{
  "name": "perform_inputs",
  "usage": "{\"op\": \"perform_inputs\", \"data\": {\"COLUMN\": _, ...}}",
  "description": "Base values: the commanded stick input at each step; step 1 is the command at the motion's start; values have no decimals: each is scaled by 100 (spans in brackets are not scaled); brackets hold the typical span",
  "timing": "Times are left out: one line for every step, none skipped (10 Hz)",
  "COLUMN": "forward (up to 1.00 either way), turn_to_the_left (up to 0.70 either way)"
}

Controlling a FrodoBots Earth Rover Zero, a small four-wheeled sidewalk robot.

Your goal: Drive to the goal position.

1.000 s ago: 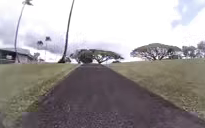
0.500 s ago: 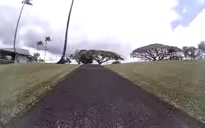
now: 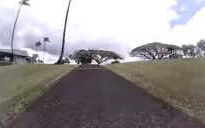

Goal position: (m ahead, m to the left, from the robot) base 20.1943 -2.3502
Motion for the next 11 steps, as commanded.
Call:
{"op": "perform_inputs", "data": {"forward": 70, "turn_to_the_left": 23}}
{"op": "perform_inputs", "data": {"forward": 70, "turn_to_the_left": 6}}
{"op": "perform_inputs", "data": {"forward": 70, "turn_to_the_left": 3}}
{"op": "perform_inputs", "data": {"forward": 70, "turn_to_the_left": 3}}
{"op": "perform_inputs", "data": {"forward": 70, "turn_to_the_left": 3}}
{"op": "perform_inputs", "data": {"forward": 70, "turn_to_the_left": 3}}
{"op": "perform_inputs", "data": {"forward": 70, "turn_to_the_left": 16}}
{"op": "perform_inputs", "data": {"forward": 70, "turn_to_the_left": 31}}
{"op": "perform_inputs", "data": {"forward": 70, "turn_to_the_left": 36}}
{"op": "perform_inputs", "data": {"forward": 70, "turn_to_the_left": 36}}
{"op": "perform_inputs", "data": {"forward": 70, "turn_to_the_left": 31}}
